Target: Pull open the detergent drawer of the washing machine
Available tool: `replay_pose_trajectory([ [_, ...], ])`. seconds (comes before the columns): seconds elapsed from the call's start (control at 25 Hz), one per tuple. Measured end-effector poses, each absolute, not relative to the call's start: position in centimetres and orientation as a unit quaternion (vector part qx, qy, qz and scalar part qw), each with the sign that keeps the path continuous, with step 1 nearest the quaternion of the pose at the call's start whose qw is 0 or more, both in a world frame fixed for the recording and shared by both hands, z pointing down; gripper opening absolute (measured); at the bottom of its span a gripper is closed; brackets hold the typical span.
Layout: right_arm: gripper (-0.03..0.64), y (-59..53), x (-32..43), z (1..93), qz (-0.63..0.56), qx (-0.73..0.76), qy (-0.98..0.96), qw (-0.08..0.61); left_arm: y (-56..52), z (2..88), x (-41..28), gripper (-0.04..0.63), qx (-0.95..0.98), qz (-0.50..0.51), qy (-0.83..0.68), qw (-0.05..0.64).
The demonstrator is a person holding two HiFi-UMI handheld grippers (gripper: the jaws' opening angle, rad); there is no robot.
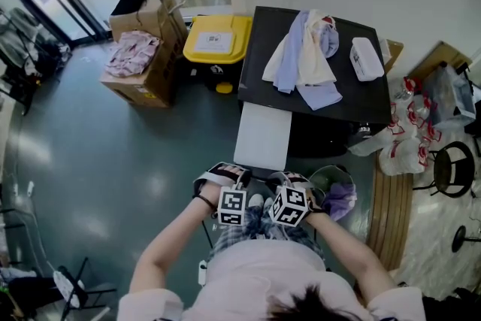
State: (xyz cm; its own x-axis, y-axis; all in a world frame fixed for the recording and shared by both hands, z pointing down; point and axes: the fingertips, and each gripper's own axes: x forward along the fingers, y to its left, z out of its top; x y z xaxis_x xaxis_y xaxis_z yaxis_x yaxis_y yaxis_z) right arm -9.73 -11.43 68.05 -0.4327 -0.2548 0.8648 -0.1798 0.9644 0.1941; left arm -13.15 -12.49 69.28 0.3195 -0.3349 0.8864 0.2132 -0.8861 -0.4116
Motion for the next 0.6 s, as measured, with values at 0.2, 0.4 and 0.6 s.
replay_pose_trajectory([
  [0.2, 0.051, -11.24, -9.78, 68.28, -0.025, 0.120, -0.849, 0.514, -12.45, 69.38, -13.26, 0.067, -0.781, -0.578, 0.043, 0.232],
  [0.4, 0.052, -11.24, -9.75, 68.19, -0.024, 0.119, -0.850, 0.513, -12.44, 69.23, -13.26, 0.069, -0.786, -0.574, 0.048, 0.226],
  [0.6, 0.054, -11.42, -9.79, 67.95, -0.011, 0.124, -0.856, 0.502, -12.64, 69.06, -13.19, 0.071, -0.793, -0.567, 0.051, 0.216],
])
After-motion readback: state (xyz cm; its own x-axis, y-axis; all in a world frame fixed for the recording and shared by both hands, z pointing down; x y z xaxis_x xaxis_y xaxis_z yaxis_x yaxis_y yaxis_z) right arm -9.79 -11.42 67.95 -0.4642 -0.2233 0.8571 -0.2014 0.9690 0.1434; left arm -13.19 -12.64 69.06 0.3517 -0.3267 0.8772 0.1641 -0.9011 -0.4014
